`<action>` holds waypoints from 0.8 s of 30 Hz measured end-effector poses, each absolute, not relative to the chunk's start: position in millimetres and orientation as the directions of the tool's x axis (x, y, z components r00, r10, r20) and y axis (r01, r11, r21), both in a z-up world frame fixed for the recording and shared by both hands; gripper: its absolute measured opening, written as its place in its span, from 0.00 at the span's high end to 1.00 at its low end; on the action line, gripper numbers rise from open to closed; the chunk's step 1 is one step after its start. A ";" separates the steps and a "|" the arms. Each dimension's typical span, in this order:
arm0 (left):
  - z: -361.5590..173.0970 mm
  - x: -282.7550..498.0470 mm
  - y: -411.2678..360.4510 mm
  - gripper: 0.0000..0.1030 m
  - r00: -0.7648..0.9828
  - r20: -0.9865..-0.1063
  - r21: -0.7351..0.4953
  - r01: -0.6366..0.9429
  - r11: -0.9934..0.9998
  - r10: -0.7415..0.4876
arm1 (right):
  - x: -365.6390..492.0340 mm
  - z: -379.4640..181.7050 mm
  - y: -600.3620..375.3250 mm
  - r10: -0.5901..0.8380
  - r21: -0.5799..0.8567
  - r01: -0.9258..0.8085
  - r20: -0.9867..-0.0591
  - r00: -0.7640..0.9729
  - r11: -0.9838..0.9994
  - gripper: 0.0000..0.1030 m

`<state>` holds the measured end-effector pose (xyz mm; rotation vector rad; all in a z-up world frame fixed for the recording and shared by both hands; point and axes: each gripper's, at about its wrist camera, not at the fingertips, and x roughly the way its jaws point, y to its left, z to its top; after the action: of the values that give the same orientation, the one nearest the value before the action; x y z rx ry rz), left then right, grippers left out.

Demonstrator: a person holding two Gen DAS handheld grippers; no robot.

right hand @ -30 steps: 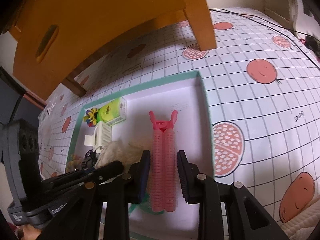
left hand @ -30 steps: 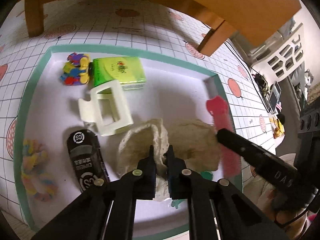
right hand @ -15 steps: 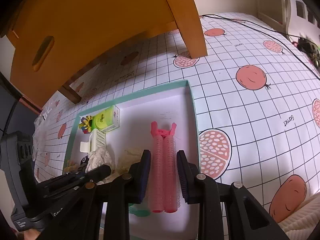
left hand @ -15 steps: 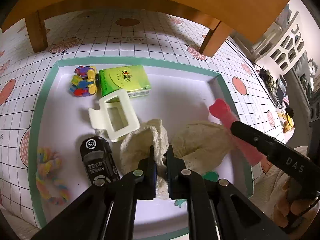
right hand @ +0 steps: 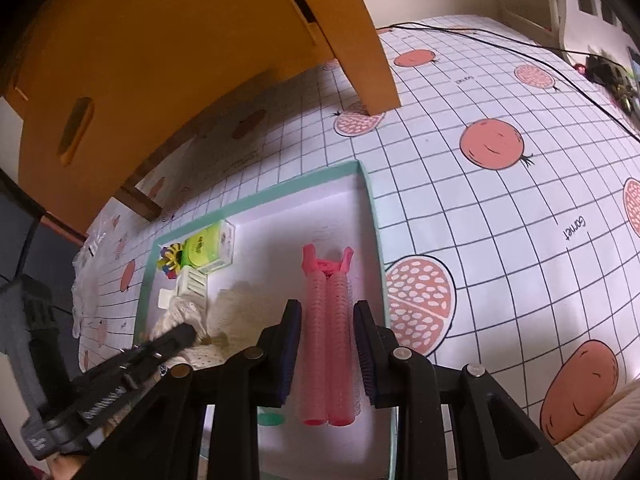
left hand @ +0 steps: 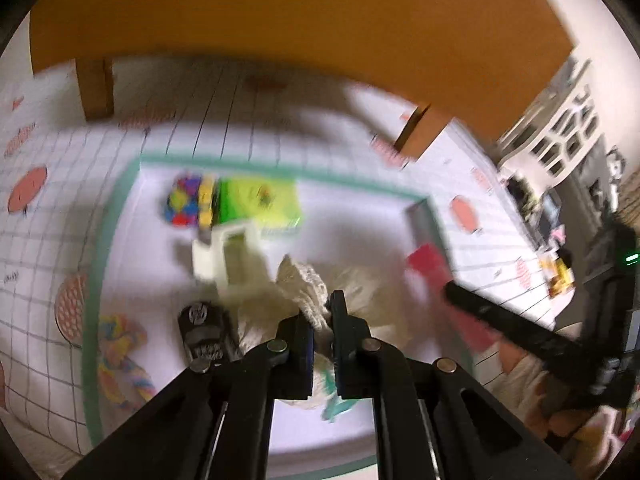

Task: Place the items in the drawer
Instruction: 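Carry the lace cloth with the left tool while the right carries the curlers to the drawer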

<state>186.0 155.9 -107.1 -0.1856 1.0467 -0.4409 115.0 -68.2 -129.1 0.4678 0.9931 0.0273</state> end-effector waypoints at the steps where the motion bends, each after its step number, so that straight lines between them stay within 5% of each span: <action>1: -98.0 183.8 157.1 0.93 0.445 -0.773 -0.362 0.276 0.890 -0.452 | 114.9 -128.7 -67.6 0.235 0.394 0.184 -0.797 0.556 0.901 0.72; 16: -29.7 172.2 174.7 0.93 0.586 -0.644 -0.380 0.313 0.870 -0.492 | 109.4 -113.4 -64.0 0.261 0.420 0.152 -0.767 0.586 0.895 0.72; 24: 38.1 164.9 191.8 0.93 0.676 -0.526 -0.394 0.345 0.852 -0.517 | 98.0 -53.3 -56.7 0.319 0.485 0.062 -0.660 0.681 0.872 0.72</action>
<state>164.9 191.8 38.1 -0.2730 0.6709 -0.4911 97.9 -56.7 -53.3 0.5042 0.8179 0.1507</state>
